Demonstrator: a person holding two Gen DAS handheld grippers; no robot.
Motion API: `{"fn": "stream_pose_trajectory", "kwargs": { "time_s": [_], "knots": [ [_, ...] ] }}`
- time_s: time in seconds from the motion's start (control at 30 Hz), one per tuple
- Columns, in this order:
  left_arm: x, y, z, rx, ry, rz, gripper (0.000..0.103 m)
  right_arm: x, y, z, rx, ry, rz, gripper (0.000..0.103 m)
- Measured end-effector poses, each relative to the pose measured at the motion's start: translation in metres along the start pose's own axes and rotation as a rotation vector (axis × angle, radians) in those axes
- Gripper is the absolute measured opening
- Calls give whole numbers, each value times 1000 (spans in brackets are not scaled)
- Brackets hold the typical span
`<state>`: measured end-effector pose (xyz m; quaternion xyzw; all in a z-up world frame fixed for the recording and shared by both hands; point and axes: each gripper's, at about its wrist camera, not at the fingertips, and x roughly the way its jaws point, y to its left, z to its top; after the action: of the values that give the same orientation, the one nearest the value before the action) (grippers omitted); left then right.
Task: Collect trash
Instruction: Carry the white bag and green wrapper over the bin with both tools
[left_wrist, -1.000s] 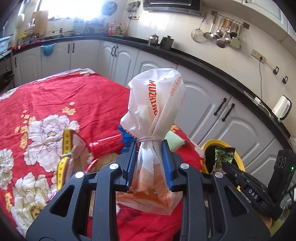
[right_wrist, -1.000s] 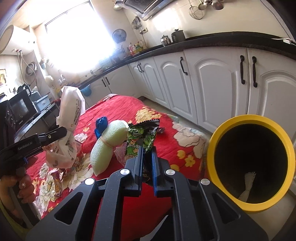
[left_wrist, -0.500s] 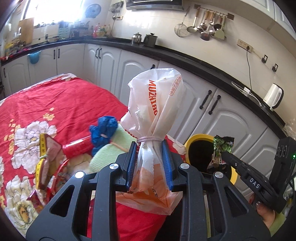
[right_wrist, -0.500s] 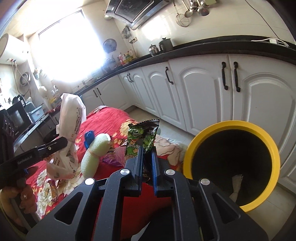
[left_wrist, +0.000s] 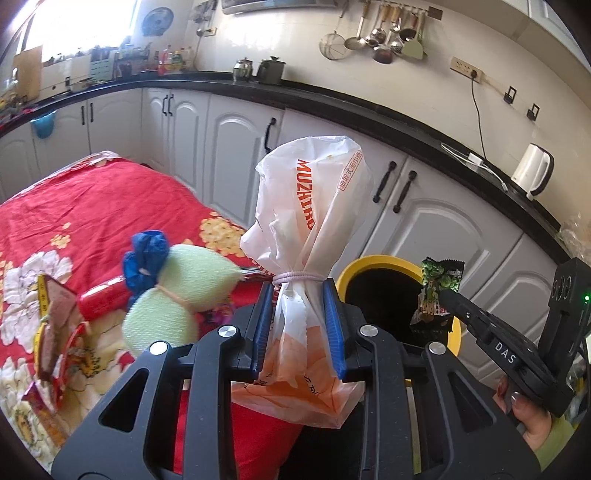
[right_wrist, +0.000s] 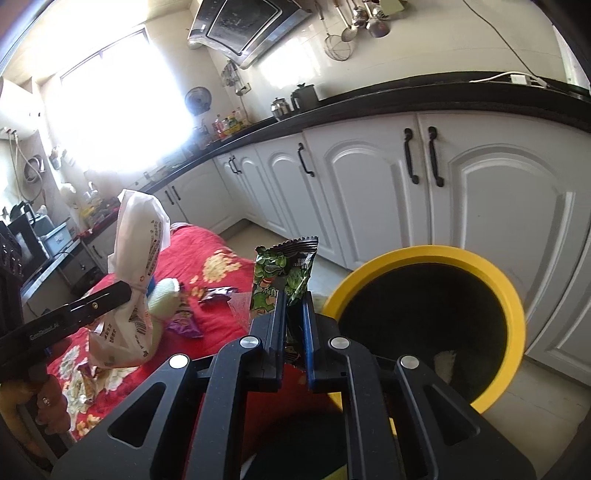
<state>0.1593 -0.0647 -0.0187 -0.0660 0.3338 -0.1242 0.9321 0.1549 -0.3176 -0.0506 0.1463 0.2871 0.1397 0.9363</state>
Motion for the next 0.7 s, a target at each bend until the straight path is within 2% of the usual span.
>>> {"fn": "stream_pose_trajectory", "kwargs": {
  "time_s": [0.7],
  "knots": [
    [62,-69,-12,101,86,-88,21,-5,-58,-6,60,-13,-130,8]
  ]
}}
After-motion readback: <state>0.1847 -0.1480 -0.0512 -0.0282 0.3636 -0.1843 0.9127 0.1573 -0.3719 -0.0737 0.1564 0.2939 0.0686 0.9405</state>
